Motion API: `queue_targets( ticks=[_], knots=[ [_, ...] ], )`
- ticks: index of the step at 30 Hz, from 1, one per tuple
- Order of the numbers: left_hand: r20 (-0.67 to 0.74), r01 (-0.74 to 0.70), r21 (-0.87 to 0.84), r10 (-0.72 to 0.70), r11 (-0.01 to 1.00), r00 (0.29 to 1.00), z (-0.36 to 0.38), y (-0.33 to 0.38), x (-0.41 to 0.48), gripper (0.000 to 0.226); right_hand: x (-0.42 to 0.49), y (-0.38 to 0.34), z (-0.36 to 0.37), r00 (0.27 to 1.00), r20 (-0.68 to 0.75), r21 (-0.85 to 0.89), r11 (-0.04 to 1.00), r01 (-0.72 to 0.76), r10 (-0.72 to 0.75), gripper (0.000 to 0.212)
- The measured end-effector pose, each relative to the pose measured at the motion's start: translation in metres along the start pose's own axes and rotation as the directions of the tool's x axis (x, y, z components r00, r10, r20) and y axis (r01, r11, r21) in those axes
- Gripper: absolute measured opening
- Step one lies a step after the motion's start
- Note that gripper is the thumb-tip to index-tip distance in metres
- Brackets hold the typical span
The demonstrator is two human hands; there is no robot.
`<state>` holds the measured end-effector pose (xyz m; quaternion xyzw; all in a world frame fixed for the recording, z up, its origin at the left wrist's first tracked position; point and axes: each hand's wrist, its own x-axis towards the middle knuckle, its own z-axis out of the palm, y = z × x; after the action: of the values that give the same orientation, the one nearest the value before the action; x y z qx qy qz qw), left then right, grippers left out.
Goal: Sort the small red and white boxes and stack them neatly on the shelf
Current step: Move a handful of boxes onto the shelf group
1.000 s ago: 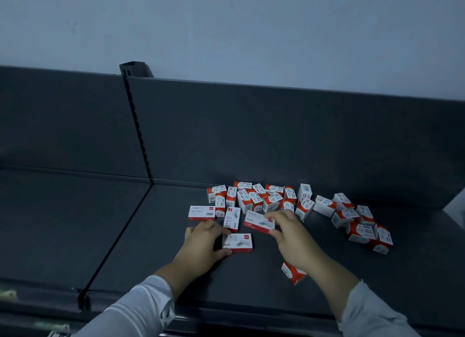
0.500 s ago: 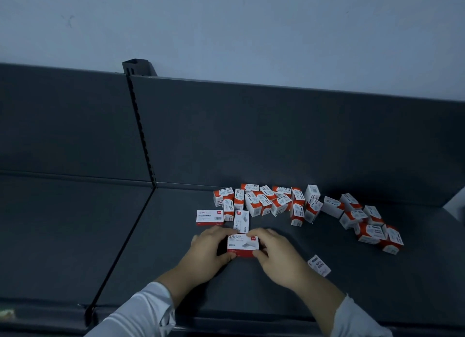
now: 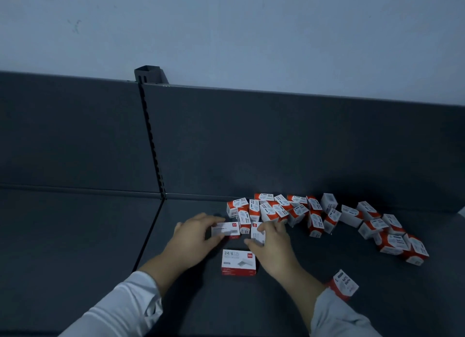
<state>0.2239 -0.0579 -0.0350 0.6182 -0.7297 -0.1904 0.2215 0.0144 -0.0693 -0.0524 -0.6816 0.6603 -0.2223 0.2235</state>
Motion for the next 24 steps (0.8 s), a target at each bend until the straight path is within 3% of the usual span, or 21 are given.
queue_targets(
  ticks=[6,10,17,24],
  knots=[
    [0.137,0.002,0.177,-0.027,0.984,0.990,0.014,0.002,0.022,0.050,-0.002,0.005,-0.006,0.999,0.017,-0.005,0.999,-0.050,0.050,0.033],
    [0.110,-0.013,0.223,-0.012,0.975,0.994,0.018,0.000,0.030,0.044,-0.009,0.011,-0.023,0.994,0.104,-0.010,0.999,-0.031,0.031,0.036],
    [0.036,-0.102,0.031,0.101,0.994,0.994,0.006,0.006,0.030,0.035,-0.015,0.031,-0.038,0.981,0.185,0.003,0.998,-0.056,0.055,0.049],
    [0.104,-0.295,0.008,0.293,0.955,0.950,0.029,0.056,0.030,0.031,-0.020,0.041,-0.052,0.979,0.205,0.088,0.996,-0.030,0.011,0.059]
  ],
)
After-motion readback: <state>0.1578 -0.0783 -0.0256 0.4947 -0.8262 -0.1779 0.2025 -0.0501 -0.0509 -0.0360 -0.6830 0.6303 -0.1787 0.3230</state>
